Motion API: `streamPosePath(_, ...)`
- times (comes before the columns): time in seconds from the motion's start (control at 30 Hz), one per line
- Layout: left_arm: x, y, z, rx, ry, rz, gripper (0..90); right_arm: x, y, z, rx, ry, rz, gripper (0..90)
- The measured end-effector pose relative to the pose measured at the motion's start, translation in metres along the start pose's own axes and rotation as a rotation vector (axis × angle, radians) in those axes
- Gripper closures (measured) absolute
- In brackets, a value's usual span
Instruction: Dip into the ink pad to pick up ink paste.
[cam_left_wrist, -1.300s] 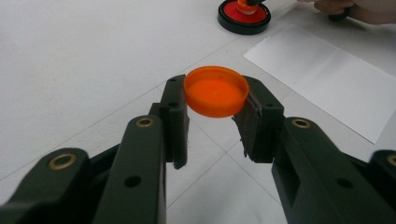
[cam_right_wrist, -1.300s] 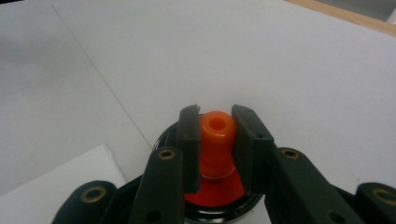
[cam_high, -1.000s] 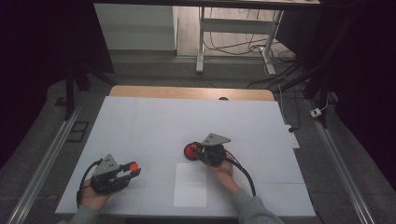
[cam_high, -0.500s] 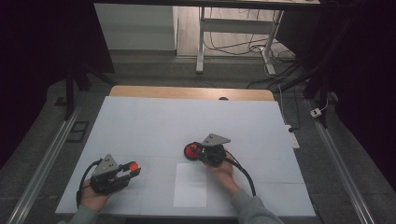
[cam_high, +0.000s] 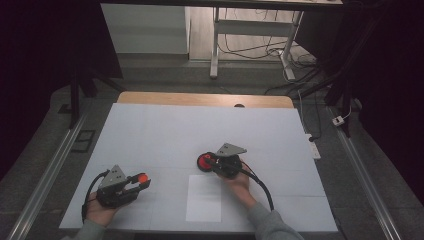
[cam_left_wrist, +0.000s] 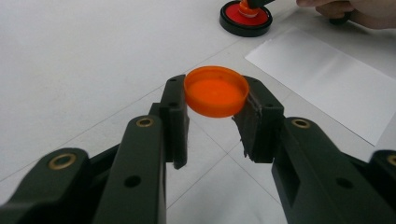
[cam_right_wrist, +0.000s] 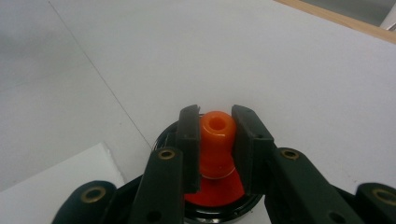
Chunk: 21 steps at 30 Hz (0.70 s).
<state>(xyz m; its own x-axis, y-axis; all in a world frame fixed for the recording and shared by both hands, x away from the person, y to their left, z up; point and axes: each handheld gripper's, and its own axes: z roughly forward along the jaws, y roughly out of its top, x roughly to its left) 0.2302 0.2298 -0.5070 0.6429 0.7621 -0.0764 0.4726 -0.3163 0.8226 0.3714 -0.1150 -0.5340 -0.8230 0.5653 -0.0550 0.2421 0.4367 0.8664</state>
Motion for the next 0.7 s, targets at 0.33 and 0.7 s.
streamPosePath(0.33, 0.002, -0.001, 0.000, -0.003, 0.000, -0.003, 65.0, -0.007, 0.005, -0.009, -0.061, 0.006, 0.093, 72.7)
streamPosePath(0.7, 0.003, -0.001, 0.001, 0.001, 0.003, -0.004, 65.0, -0.013, 0.014, -0.024, -0.112, 0.024, 0.110, 72.7)
